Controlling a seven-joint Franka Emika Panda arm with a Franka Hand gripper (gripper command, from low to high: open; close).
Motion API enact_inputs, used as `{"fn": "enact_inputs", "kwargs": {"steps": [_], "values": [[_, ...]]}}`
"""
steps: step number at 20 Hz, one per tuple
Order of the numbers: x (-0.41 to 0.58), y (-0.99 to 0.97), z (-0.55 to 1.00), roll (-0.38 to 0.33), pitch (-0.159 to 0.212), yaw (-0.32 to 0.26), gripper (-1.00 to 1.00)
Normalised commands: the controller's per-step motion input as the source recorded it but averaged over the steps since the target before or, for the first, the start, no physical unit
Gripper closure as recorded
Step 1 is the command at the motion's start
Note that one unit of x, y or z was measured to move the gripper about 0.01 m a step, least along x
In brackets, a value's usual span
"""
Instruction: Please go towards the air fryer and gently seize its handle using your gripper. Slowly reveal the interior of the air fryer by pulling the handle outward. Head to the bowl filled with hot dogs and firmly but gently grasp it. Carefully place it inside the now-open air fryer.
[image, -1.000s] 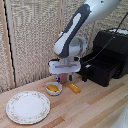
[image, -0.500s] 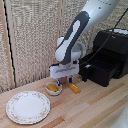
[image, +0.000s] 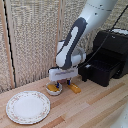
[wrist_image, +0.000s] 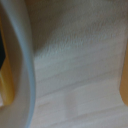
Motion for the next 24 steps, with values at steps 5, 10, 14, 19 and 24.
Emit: {"fn": "enact_inputs", "kwargs": {"steps": [5, 10, 14, 19, 24], "values": [[0.0, -0.03, -0.04, 0.006, 0.004, 0.031, 1.0], [-0.009, 0.0, 0.0, 0.001, 0.0, 0.026, 1.0], [0.006, 0.01, 0.0, 0.0, 0.0, 0.011, 1.0], [0.0, 0.0, 0.03, -0.009, -0.074, -0.066, 1.0], [0.0, 0.03, 0.16, 0.009, -0.058, -0.137, 1.0]]}}
